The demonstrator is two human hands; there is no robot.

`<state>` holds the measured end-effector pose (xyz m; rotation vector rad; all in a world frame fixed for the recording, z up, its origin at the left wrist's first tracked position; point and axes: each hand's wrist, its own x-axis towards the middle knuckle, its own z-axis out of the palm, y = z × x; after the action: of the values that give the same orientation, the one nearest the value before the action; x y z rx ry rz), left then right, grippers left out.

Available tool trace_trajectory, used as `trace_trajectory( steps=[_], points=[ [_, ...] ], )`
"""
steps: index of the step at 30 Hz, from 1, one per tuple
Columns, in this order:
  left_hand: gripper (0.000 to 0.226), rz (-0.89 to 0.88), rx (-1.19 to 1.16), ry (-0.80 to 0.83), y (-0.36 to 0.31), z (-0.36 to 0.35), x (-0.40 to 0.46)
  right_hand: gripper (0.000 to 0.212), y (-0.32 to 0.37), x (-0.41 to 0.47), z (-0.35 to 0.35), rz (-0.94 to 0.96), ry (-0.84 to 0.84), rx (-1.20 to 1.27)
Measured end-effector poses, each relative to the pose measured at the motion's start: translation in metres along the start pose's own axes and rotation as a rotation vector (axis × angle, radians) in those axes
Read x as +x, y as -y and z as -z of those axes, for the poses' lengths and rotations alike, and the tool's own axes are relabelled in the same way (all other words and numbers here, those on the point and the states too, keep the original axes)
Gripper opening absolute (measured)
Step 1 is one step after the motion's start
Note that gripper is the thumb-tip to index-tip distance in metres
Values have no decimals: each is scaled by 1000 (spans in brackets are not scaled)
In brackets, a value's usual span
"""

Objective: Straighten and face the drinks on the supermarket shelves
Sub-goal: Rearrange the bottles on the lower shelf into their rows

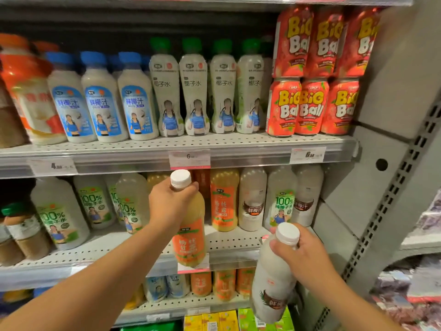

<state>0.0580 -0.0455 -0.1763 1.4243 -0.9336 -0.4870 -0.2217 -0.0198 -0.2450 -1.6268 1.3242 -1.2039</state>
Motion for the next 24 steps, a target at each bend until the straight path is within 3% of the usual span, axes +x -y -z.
trace_trajectory(
  steps=[9, 18, 22, 24],
  points=[
    [16, 61, 112, -38, 4, -23, 29, 19, -16, 6, 2, -22, 2, 5],
    [35, 251, -55, -60, 8, -42, 53, 18, -28, 10, 0, -48, 36, 7],
    [33, 72, 10, 50, 12, -30, 45, 20, -33, 11, -2, -53, 30, 17],
    [43, -69, 221, 51, 23, -20, 33, 20, -34, 11, -6, -61, 31, 32]
  ],
)
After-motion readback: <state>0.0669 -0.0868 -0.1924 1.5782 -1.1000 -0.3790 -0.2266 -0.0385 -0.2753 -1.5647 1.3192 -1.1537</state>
